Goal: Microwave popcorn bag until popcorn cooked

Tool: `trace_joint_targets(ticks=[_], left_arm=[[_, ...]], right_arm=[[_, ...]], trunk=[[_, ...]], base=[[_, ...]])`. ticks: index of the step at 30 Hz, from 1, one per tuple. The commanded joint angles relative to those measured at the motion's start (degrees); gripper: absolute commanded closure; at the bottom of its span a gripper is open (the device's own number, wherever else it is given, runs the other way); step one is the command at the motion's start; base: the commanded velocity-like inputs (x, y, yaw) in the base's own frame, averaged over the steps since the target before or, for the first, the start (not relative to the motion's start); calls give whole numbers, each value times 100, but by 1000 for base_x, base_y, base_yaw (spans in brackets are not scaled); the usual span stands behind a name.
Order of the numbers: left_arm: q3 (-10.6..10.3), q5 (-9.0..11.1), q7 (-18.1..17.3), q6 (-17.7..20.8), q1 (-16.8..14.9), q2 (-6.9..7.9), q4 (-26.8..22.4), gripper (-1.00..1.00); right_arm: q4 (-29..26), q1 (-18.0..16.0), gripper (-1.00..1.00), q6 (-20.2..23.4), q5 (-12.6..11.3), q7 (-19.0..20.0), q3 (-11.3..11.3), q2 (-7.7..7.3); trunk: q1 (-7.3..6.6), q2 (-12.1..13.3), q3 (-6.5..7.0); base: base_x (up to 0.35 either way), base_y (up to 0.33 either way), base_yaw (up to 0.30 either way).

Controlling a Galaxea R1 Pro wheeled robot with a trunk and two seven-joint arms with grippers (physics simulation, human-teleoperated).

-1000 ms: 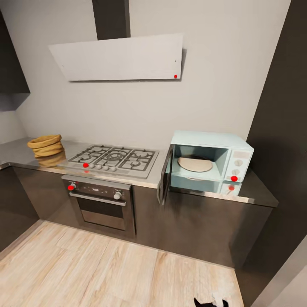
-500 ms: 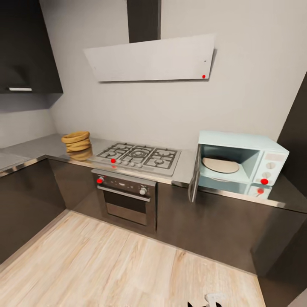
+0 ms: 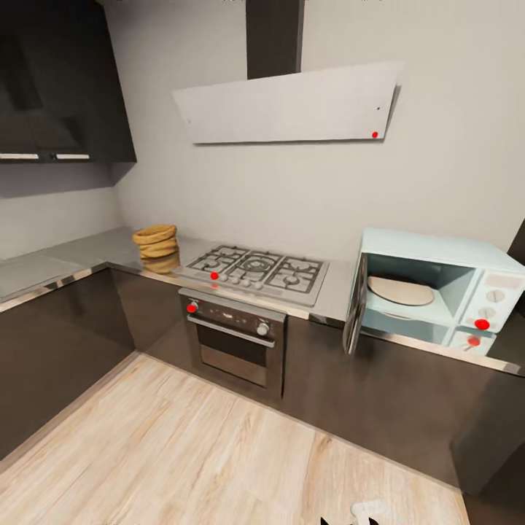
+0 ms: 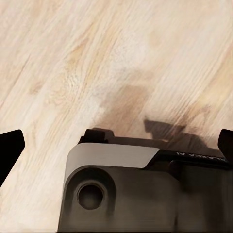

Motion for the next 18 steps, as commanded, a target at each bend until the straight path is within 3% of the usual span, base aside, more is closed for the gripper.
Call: trace_joint_targets(ticks=[1, 10, 18], left_arm=[[18, 23, -14, -11, -6, 3, 3, -100], [38, 30, -46, 8, -10, 41, 7, -100], [36, 27, -1, 11, -10, 24, 7, -100]], right_arm=[[4, -4, -100, -21, 60, 30, -51, 2], [-5, -5, -100, -21, 60, 30, -52, 2], [4, -1, -100, -14, 55, 35, -46, 2]], trunk=[[-23, 37, 12], [-220, 398, 174], [-396, 719, 317]], base=[[0, 0, 6], [15, 13, 0], [215, 170, 0]])
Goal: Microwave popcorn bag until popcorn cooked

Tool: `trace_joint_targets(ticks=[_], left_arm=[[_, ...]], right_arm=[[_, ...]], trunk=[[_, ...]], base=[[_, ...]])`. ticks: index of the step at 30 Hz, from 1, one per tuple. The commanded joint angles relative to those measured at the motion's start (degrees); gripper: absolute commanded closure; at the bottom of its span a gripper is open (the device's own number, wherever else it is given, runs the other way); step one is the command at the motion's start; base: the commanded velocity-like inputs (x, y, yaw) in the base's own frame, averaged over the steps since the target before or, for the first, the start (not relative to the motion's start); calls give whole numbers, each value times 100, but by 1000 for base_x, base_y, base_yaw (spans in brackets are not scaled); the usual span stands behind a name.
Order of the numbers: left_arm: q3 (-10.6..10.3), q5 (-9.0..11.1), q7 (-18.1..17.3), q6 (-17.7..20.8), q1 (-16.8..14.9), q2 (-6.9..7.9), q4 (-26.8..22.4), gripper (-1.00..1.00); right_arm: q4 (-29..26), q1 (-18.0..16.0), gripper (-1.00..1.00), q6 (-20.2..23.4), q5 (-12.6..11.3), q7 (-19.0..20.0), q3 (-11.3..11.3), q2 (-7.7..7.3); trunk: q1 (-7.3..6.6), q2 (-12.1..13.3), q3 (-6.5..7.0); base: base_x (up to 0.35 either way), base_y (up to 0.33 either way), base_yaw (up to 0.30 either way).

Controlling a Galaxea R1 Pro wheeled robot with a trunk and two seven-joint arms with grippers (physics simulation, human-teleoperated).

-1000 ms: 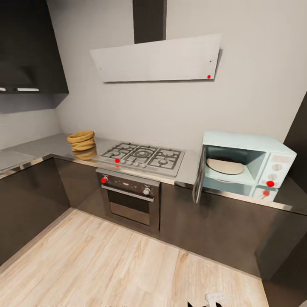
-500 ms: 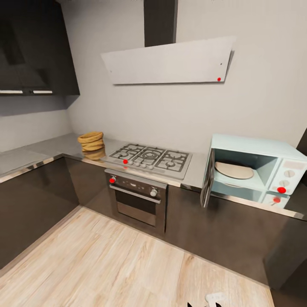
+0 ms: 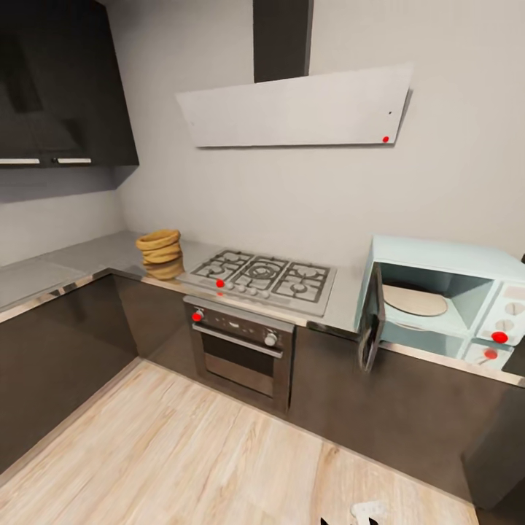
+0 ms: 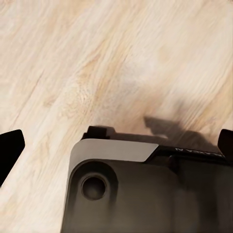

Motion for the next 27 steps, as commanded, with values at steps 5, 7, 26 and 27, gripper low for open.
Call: trace_joint_targets(ticks=[5, 7, 26, 27], left_arm=[[13, 19, -19, -18, -4, -2, 6, -100], [12, 19, -23, -18, -4, -2, 6, -100], [12, 19, -31, -18, -4, -3, 7, -100], [12, 19, -32, -18, -4, -4, 7, -100]], right_arm=[[98, 31, -100, -19, 58, 40, -41, 7], [123, 41, -100, -19, 59, 41, -39, 14], [136, 52, -100, -19, 65, 34, -30, 14], [136, 51, -100, -19, 65, 33, -30, 13]], trunk=[[-109, 198, 83], [-153, 278, 119], [-570, 1040, 460], [-592, 1080, 478]], base=[[79, 91, 0], [170, 260, 0], [99, 310, 0], [1, 75, 0]])
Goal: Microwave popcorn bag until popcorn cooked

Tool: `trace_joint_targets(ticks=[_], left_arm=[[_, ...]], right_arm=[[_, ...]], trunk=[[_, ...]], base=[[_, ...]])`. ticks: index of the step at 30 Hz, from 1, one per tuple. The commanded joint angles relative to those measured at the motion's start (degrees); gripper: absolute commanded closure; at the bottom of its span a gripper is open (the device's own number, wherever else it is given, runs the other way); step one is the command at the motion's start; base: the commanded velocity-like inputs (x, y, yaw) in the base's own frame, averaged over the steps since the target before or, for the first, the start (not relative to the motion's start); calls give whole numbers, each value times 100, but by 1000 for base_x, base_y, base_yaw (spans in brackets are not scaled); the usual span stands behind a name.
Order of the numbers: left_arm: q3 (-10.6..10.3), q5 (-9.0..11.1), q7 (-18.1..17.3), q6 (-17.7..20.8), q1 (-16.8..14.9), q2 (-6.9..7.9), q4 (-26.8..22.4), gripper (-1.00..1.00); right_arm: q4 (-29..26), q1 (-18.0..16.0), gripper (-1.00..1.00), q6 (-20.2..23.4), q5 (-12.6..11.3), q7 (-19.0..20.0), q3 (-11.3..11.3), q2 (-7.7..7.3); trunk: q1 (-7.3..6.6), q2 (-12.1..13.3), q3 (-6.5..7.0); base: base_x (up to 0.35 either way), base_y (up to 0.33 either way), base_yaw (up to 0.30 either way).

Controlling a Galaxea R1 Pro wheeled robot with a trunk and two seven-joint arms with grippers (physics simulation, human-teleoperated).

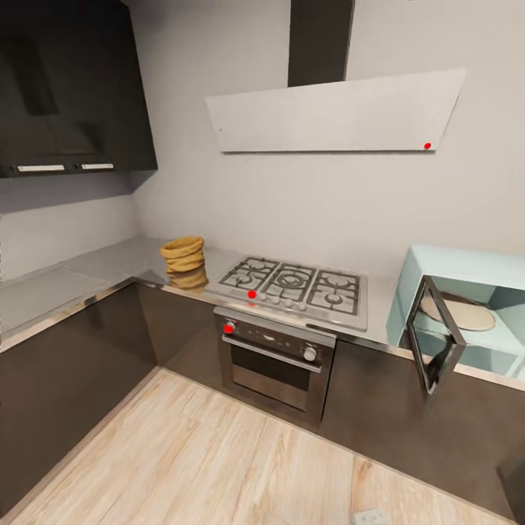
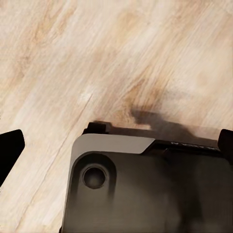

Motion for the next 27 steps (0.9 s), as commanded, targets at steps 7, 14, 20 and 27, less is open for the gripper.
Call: trace_joint_targets(ticks=[7, 14, 20, 27], left_arm=[[29, 28, 22, -18, -4, 0, -1, -100], [32, 25, 15, -18, -4, 0, 1, -100], [31, 27, 4, -18, -4, 0, 5, -100], [26, 23, -1, -18, -3, -5, 5, -100]], right_arm=[[4, -6, -100, -21, 60, 27, -50, -1], [4, -5, -100, -21, 60, 27, -50, 5], [8, -3, -100, -21, 60, 27, -50, 5], [5, -4, -100, -21, 60, 27, -50, 2]], trunk=[[-153, 276, 118], [-307, 557, 244], [-439, 797, 351], [-593, 1078, 477]], base=[[0, 22, 0], [19, 1, 0], [-105, 224, 0], [-77, 258, 0]])
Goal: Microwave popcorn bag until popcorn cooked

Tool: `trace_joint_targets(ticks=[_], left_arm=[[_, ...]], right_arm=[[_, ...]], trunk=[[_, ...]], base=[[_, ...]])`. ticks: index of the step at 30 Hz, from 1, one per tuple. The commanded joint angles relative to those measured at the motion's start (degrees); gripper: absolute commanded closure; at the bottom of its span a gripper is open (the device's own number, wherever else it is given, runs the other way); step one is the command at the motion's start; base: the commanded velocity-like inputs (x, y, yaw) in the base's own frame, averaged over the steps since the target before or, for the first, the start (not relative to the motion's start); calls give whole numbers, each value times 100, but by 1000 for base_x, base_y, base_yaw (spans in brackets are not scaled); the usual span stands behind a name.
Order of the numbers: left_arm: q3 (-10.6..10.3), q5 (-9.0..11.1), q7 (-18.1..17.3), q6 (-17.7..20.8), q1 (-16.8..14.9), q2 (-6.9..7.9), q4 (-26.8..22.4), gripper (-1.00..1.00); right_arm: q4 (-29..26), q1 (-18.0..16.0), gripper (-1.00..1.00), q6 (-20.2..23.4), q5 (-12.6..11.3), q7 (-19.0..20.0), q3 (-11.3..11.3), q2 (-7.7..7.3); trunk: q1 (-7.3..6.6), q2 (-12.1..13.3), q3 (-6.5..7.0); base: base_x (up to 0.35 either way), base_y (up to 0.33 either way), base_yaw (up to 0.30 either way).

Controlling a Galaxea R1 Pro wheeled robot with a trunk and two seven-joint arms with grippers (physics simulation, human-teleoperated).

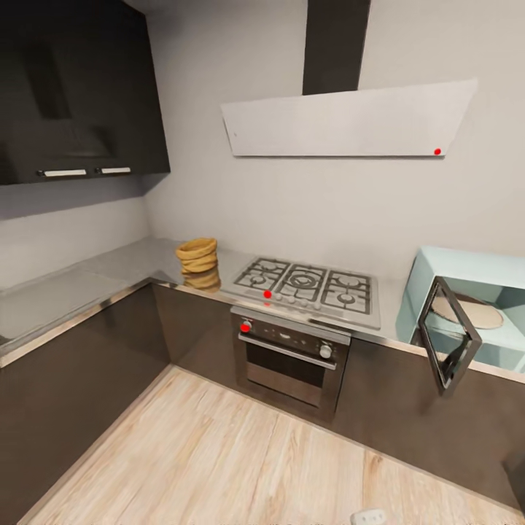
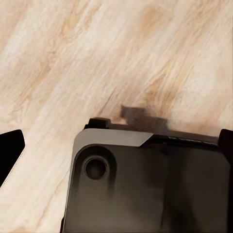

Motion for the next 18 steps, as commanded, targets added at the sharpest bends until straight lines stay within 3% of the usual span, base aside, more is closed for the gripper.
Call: trace_joint_targets(ticks=[1, 8, 18], left_arm=[[24, 23, 9, -18, -5, -1, 5, -100], [28, 28, 7, -18, -6, 2, 4, -100], [23, 23, -6, -18, -7, 2, 5, -100]], right_arm=[[4, -4, -100, -21, 60, 28, -49, 2], [5, -5, -100, -21, 60, 28, -49, 0], [3, -5, -100, -21, 60, 28, -49, 3]], trunk=[[-20, 33, 8], [-130, 233, 98], [-196, 353, 152]], base=[[-6, 77, 0], [24, 17, 0], [291, 205, 0]])
